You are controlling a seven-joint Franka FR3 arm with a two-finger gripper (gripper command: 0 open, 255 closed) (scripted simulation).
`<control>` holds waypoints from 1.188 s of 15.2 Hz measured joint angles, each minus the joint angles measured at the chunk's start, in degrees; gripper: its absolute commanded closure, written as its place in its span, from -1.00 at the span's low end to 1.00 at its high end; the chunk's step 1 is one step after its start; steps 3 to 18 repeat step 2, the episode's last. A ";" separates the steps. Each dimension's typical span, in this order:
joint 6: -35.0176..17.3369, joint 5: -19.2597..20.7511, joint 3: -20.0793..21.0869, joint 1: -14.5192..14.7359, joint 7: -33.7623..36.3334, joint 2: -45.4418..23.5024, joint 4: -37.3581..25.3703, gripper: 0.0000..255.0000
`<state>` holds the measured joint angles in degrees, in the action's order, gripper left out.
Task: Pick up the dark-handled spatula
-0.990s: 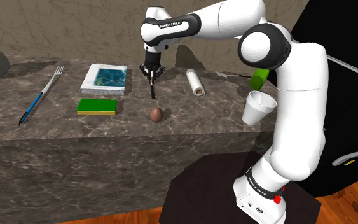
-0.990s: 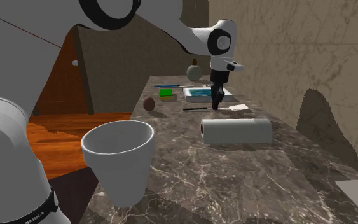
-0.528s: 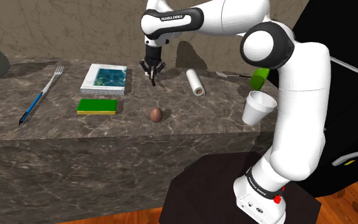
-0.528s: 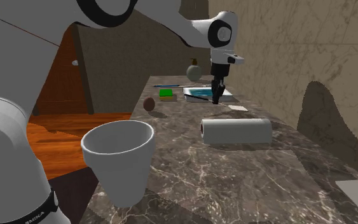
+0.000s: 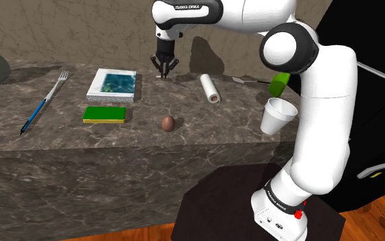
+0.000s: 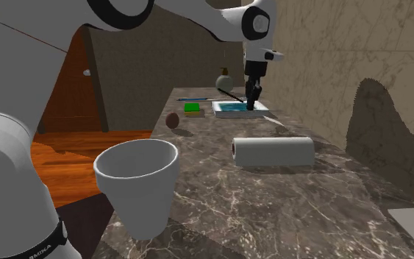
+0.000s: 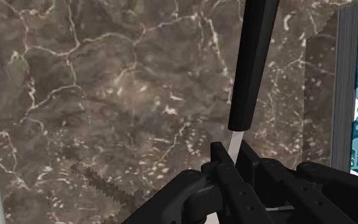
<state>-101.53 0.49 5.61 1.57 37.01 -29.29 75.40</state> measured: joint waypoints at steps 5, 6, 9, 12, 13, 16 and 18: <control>1.13 0.00 0.02 0.05 0.07 0.06 -1.07 1.00; 1.13 0.00 0.02 0.05 0.07 0.06 -1.07 1.00; 1.13 0.00 0.02 0.05 0.07 0.06 -1.07 1.00; 1.13 0.00 0.02 0.05 0.07 0.06 -1.07 1.00; 1.13 0.00 0.02 0.05 0.07 0.06 -1.07 1.00; 1.13 0.00 0.02 0.05 0.07 0.06 -1.07 1.00; 1.13 0.00 0.02 0.05 0.07 0.06 -1.07 1.00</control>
